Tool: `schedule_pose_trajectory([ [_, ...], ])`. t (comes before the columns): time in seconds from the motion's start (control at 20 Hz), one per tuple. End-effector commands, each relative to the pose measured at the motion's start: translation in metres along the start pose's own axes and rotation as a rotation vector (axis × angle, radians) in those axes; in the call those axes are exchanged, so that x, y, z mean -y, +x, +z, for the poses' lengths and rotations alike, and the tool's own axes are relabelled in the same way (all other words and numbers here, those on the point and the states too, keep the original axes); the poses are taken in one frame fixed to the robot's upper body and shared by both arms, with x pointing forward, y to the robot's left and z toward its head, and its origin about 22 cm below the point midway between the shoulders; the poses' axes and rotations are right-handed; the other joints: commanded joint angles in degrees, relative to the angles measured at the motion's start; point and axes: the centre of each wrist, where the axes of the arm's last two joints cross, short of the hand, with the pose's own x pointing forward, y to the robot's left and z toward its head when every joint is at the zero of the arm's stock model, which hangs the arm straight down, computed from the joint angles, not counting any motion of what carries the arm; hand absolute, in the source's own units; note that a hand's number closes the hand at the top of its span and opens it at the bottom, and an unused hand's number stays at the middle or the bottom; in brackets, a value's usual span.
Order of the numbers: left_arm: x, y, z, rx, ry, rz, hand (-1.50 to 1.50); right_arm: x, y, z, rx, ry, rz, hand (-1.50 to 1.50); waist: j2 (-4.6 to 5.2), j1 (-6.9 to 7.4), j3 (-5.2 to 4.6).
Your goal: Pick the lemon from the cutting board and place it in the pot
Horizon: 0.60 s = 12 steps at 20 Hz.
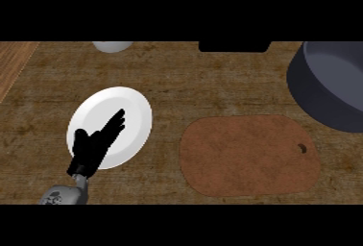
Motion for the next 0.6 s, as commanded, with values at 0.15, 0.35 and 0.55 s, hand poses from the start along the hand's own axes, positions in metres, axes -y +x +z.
schedule_pose_trajectory([
  [0.15, 0.0, 0.005, -0.011, 0.005, -0.02, -0.011, 0.0, -0.005, 0.074, -0.061, -0.023, 0.072, 0.134, 1.5, 0.31, 0.85, -0.01],
  [0.35, 0.02, 0.004, -0.002, 0.018, -0.008, -0.01, 0.0, -0.04, 0.092, -0.077, -0.032, 0.132, 0.202, 1.5, 0.23, 1.02, 0.03],
  [0.55, 0.02, 0.009, -0.016, 0.012, -0.029, -0.003, 0.0, -0.063, 0.096, -0.087, -0.055, 0.174, 0.263, 1.5, 0.63, 1.65, 0.11],
])
